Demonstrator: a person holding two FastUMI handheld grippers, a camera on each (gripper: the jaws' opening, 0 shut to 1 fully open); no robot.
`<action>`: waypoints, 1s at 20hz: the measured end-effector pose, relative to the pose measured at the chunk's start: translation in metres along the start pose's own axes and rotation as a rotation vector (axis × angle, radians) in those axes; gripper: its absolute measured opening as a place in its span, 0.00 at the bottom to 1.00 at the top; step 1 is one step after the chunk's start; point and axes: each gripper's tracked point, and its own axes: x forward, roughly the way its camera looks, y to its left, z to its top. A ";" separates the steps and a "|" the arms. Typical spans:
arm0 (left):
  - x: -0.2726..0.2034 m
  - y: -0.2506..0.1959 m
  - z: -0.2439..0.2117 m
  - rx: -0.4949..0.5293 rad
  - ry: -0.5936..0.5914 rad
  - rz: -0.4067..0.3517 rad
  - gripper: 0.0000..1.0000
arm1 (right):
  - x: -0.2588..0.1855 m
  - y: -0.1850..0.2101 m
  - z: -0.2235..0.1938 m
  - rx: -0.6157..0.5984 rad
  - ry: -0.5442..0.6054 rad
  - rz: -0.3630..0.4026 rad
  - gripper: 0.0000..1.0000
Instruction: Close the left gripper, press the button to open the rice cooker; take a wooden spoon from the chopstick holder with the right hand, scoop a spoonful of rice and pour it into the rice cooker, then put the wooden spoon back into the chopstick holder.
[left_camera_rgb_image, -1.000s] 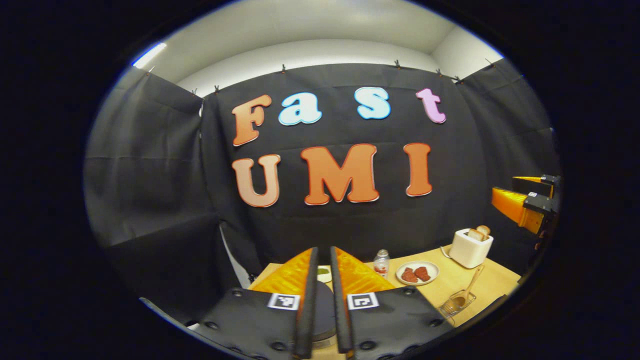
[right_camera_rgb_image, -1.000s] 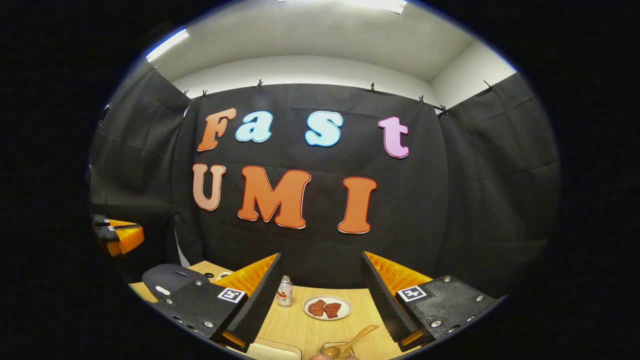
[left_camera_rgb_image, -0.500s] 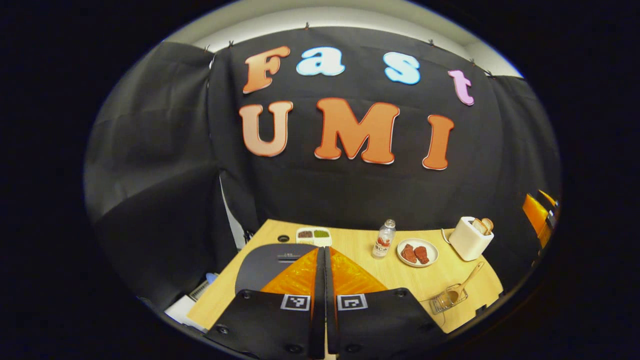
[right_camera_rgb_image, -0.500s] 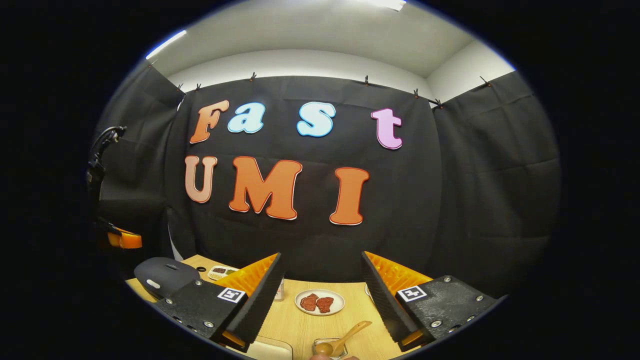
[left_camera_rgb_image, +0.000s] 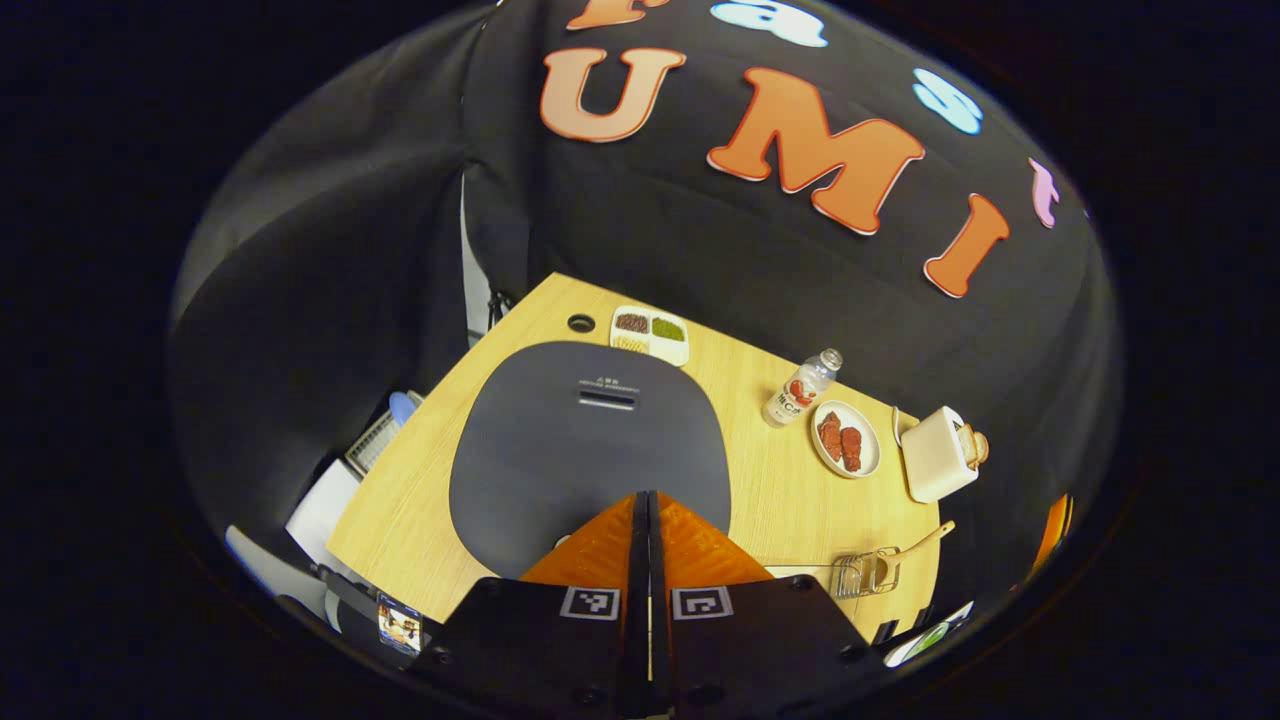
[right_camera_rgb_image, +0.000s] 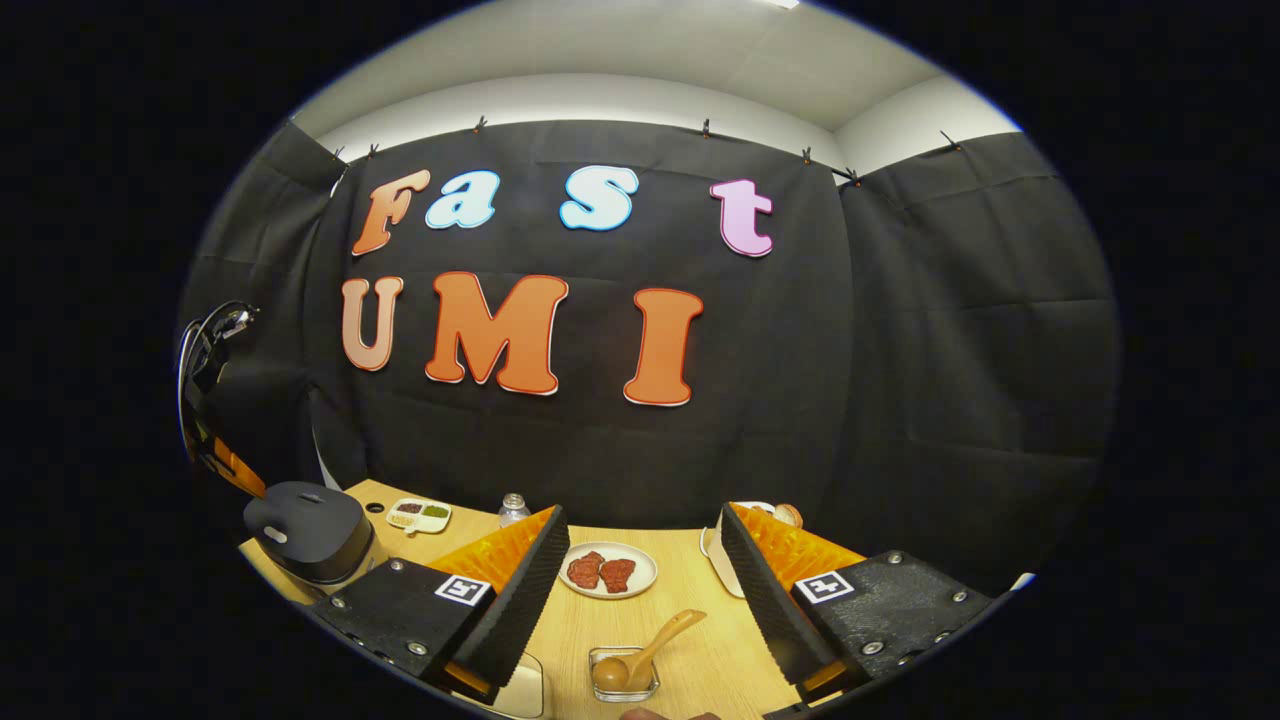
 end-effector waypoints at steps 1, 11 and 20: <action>0.003 0.007 -0.009 -0.018 0.050 0.011 0.06 | 0.000 -0.002 -0.006 -0.001 0.015 -0.003 0.97; 0.036 0.021 -0.045 -0.089 0.193 0.004 0.06 | 0.006 -0.015 -0.043 0.001 0.095 -0.013 0.95; 0.035 0.018 -0.044 0.032 0.073 0.063 0.06 | 0.015 -0.005 -0.069 0.005 0.156 0.023 0.95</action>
